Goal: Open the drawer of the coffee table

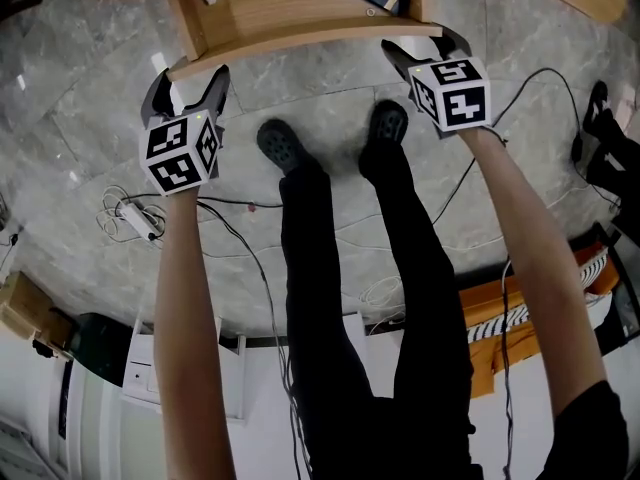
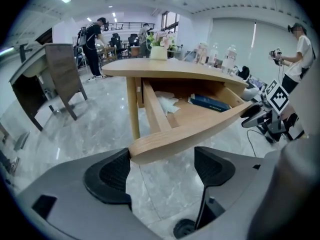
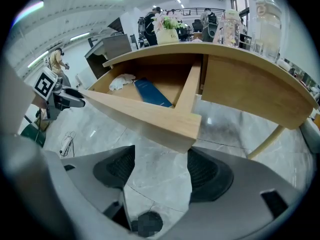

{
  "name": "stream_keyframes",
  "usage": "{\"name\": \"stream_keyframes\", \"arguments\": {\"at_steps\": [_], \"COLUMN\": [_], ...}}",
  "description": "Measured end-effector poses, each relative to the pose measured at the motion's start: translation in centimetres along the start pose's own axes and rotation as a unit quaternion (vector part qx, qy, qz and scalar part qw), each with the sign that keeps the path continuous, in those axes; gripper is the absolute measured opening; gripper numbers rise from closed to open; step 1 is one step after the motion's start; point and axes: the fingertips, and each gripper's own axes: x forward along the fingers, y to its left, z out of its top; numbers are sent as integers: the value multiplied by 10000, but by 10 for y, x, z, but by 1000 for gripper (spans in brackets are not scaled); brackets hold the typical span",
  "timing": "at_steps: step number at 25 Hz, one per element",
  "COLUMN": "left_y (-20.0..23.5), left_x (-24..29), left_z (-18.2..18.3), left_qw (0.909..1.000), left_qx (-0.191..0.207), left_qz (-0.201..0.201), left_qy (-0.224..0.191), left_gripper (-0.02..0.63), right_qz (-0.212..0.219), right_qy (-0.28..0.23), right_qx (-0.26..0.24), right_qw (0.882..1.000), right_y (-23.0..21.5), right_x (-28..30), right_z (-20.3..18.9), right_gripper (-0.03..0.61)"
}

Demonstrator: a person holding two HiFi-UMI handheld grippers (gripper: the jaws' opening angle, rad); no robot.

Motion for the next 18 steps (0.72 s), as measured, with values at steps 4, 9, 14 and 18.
{"name": "stream_keyframes", "arguments": {"at_steps": [4,9,14,18], "left_y": [3,5,0,-17], "left_x": [-1,0,-11,-29], "left_z": [0,-8,-16,-23], "left_qw": [9999,9992,9975,9973], "left_qx": [-89,-375,-638,-612], "left_qz": [19,46,101,37], "left_qy": [-46,149,303,397], "left_gripper": [405,405,405,405], "right_qz": [-73,-243,-285,-234], "right_qy": [-87,-126,-34,98], "right_qx": [118,495,548,529], "right_qw": [9999,9984,9981,9983], "right_y": [1,3,9,18], "right_x": [0,-1,-15,-37], "right_z": [1,6,2,-10], "right_gripper": [281,281,281,281]}}
